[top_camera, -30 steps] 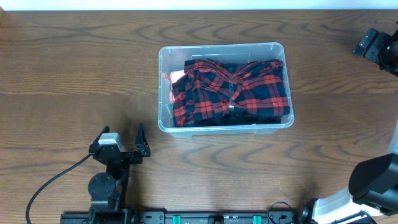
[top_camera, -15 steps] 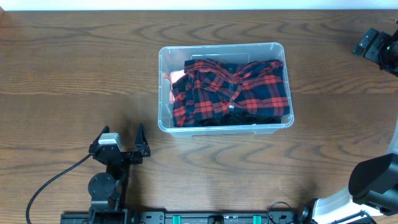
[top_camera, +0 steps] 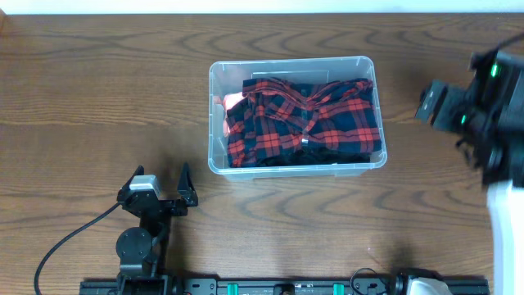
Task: Pack container
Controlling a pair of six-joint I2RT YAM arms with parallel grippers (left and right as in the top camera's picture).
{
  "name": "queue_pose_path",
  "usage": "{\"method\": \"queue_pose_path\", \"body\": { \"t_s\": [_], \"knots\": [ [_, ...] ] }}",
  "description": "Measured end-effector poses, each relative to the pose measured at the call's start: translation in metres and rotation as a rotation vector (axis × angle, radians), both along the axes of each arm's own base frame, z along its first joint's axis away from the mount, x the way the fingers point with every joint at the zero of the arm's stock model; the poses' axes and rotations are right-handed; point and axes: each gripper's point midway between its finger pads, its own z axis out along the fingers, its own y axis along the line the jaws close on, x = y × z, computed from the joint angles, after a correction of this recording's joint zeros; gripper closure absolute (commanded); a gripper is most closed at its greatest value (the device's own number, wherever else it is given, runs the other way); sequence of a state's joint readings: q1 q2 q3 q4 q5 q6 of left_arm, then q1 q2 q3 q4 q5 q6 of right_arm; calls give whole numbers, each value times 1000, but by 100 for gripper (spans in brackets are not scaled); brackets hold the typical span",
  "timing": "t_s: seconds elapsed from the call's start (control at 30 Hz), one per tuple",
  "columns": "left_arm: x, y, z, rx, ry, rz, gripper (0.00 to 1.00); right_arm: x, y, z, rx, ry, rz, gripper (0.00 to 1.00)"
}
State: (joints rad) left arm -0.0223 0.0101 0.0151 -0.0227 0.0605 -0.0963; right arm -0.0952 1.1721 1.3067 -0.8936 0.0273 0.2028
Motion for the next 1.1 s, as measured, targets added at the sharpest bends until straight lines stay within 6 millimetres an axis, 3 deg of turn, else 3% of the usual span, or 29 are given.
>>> {"method": "queue_pose_path", "body": {
  "t_s": [0.2,0.4,0.67,1.1],
  "knots": [
    [0,0,0,0,2,0,2,-4,10,3,-12,-372,41,1],
    [0,0,0,1,3,0,2,-38,22,-16,-24,-617,98,1],
    [0,0,0,1,2,0,2,-67,28,-67,-29,-705,115,1],
    [0,0,0,1,2,0,2,-79,35,-104,-26,-747,140,1]
  ]
}}
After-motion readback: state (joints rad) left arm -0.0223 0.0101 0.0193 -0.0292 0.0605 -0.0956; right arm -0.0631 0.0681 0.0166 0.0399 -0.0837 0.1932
